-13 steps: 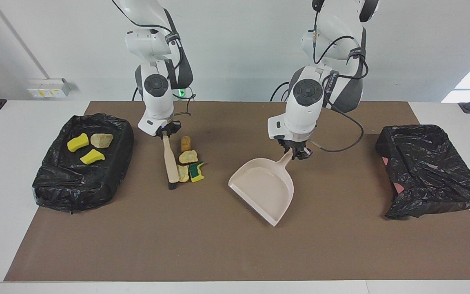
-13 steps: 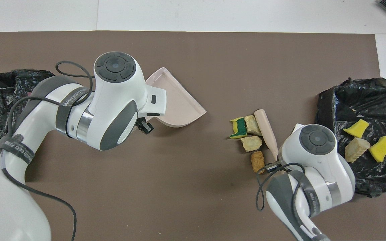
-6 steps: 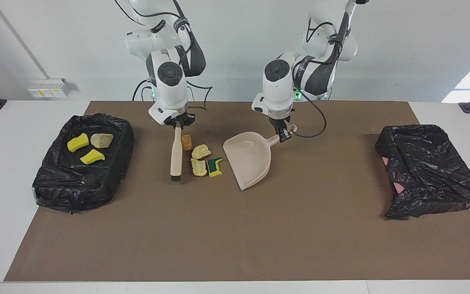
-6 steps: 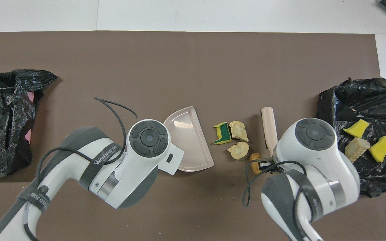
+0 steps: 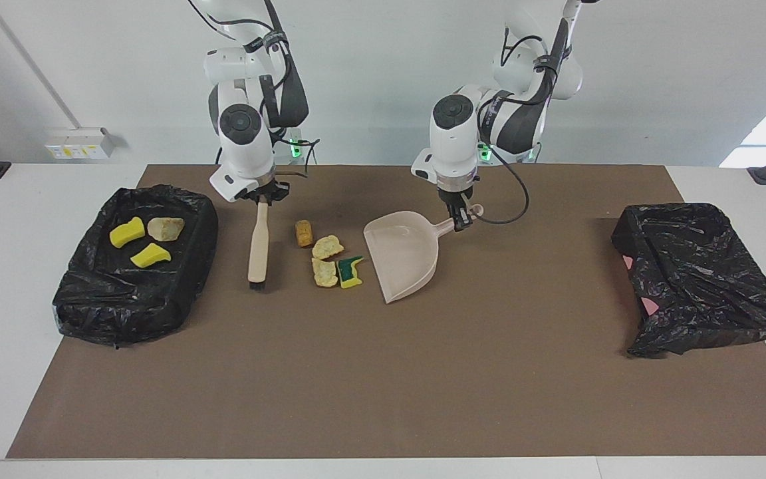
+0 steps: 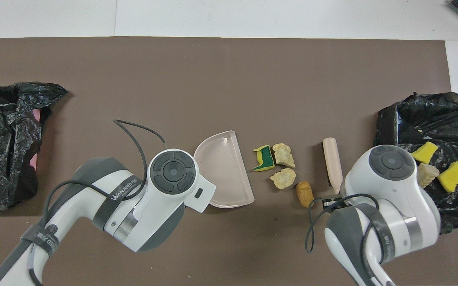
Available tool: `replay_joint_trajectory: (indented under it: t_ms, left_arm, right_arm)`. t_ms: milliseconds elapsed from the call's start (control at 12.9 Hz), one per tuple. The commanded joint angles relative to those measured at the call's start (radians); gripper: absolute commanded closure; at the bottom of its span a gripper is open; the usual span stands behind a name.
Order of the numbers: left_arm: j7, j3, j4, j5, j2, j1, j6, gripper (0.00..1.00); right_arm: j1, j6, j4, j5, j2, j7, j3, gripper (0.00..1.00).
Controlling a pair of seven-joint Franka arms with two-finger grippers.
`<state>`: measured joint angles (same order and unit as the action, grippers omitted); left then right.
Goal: Sweep and dump trash in bin
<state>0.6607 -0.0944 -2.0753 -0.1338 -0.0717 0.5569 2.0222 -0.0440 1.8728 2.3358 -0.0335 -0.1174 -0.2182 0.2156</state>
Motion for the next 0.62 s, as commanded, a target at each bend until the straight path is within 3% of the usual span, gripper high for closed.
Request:
replay_joint_trajectory:
  t_ms: [0,387,542]
  left_arm:
    - [0.028,0.002,-0.068,0.020,0.021,0.002,0.085,1.00]
    - [0.036,0.002,-0.071,0.045,0.012,0.041,0.118,1.00]
    - [0.056,0.001,-0.072,0.045,0.012,0.052,0.125,1.00]
  right_arm:
    - [-0.030,0.052,0.007,0.088,0.054,0.011,0.007,1.00]
    - [-0.186,0.111,-0.059,0.318,0.133,0.032,0.008,1.00]
    - [-0.203,0.112,-0.096,0.415,0.150,0.068,0.008,1.00]
